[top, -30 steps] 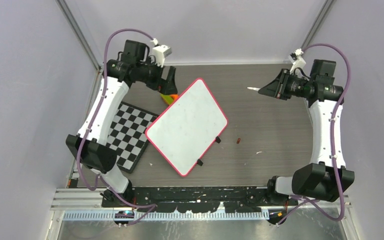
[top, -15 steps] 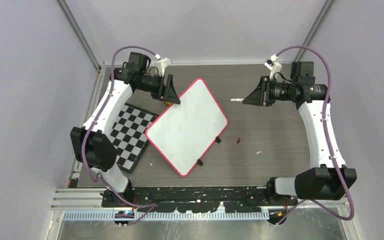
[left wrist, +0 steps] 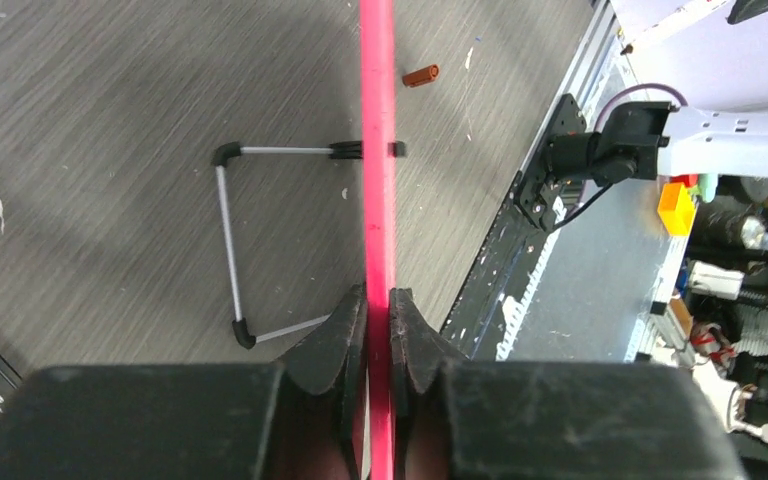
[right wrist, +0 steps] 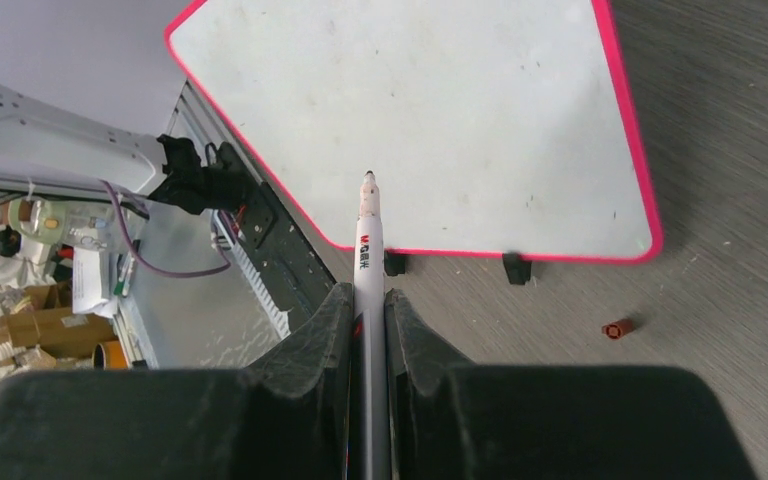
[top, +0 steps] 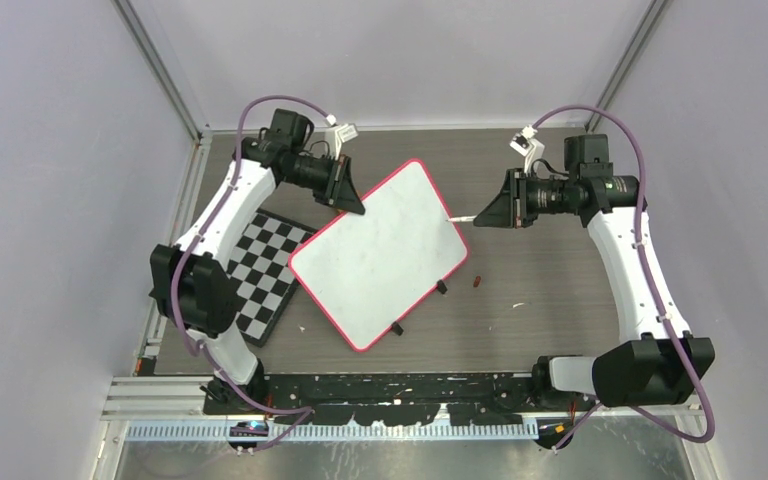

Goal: Write a sentence on the whiteboard
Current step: Move the whiteboard to the center of the board.

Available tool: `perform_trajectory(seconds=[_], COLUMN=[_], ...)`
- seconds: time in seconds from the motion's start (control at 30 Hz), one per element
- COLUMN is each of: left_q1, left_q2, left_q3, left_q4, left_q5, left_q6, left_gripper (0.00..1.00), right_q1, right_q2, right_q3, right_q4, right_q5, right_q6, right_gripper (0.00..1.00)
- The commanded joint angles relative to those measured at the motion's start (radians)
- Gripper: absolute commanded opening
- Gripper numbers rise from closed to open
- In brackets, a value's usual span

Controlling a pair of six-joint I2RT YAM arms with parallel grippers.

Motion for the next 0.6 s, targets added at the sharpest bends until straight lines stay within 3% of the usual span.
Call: perform_trajectory(seconds=[0.0,0.37,0.47,0.57], left_q1=[-0.028,-0.054,-0.058,-0.057], left_q2=[0.022,0.072,0.071,0.058], left_q3=[0.018,0.054,0.078,0.125], left_q4=[-0.034,-0.080,-0.092,-0.122], left_q5=[0.062,0.077,0.064,0.020], left_q6=[0.082,0.126,0.115,0.120], left_gripper=[0.07,0.02,0.04,0.21], right_q1=[0.031,0.061,0.077,0.099], right_q2=[-0.057,-0.077,-0.083,-0.087], right_q3=[-0.006,-0.006,-0.005,0.000], right_q4=[0.028,0.030,0.038,0.053], right_q5=[-0.044,-0.066,-0.045,-0.015], right_q6=[-0.011,-0.016,-0.013,-0.005], right_gripper=[0.00,0.00,0.00,0.00])
